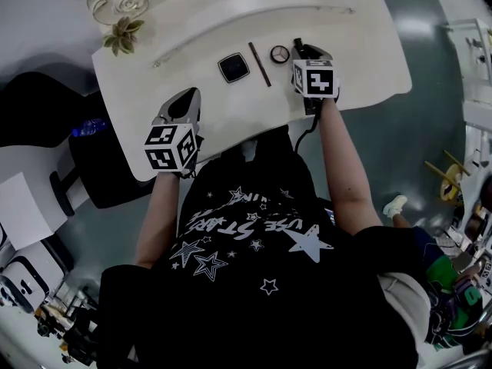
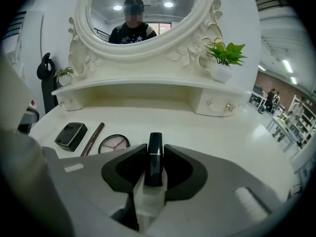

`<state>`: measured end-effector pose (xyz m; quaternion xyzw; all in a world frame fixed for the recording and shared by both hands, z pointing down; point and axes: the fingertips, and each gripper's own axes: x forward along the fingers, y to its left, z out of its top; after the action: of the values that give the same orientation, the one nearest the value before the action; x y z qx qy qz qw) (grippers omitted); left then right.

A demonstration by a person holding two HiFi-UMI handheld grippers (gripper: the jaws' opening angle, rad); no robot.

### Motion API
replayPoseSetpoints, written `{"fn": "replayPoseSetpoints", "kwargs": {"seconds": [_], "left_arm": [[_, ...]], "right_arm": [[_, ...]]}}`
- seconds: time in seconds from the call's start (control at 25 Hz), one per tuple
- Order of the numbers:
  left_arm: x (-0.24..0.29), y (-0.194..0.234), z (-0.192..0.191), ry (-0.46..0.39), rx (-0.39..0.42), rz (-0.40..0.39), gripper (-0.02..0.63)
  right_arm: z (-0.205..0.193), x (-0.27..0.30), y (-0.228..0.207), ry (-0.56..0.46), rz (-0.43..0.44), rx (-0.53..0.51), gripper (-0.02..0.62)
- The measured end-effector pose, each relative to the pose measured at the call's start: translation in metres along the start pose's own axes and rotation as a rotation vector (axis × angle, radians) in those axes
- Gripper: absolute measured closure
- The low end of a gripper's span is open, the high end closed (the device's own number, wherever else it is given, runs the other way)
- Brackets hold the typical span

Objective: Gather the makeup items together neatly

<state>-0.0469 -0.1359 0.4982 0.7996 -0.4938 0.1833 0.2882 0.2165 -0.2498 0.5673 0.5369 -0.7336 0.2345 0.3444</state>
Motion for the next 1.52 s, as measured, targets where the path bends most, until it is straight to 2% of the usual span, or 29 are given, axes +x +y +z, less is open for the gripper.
{"fn": "replayPoseSetpoints", "kwargs": {"seconds": [0.12, 0.36, 0.56, 0.72, 0.8, 0.96, 1.08, 1.2, 1.44, 1.52], "left_arm": [[-0.004, 0.002, 0.002, -0.011, 0.002, 0.0, 0.604], [-0.019, 0.004, 0.004, -0.038, 0.012, -0.015, 0.604], [-0.034, 0.01, 0.009, -0.084, 0.038, -0.044, 0.604], [-0.048, 0.012, 0.0, -0.088, 0.047, -0.076, 0.604], [-0.054, 0.013, -0.006, -0.088, 0.048, -0.089, 0.604], [-0.064, 0.01, -0.013, -0.105, 0.04, -0.107, 0.604], [-0.066, 0.008, -0.017, -0.108, 0.037, -0.109, 0.604], [-0.067, 0.002, -0.019, -0.107, 0.042, -0.124, 0.604], [-0.071, -0.023, -0.016, -0.116, 0.101, -0.167, 0.604], [-0.078, -0.033, -0.018, -0.126, 0.112, -0.173, 0.604]], "right_arm": [[0.001, -0.003, -0.002, -0.005, -0.033, -0.02, 0.459], [0.001, -0.019, -0.001, -0.031, -0.061, -0.016, 0.399], [0.014, -0.047, -0.002, -0.101, -0.11, 0.004, 0.37], [0.017, -0.076, 0.01, -0.166, -0.134, 0.047, 0.365], [0.019, -0.09, 0.018, -0.212, -0.142, 0.084, 0.376], [0.022, -0.116, 0.024, -0.297, -0.183, 0.144, 0.464], [0.022, -0.128, 0.028, -0.329, -0.184, 0.176, 0.498], [0.022, -0.141, 0.034, -0.357, -0.183, 0.203, 0.565], [0.007, -0.176, 0.044, -0.392, -0.168, 0.233, 0.566], [-0.002, -0.191, 0.05, -0.393, -0.159, 0.211, 0.568]]}}
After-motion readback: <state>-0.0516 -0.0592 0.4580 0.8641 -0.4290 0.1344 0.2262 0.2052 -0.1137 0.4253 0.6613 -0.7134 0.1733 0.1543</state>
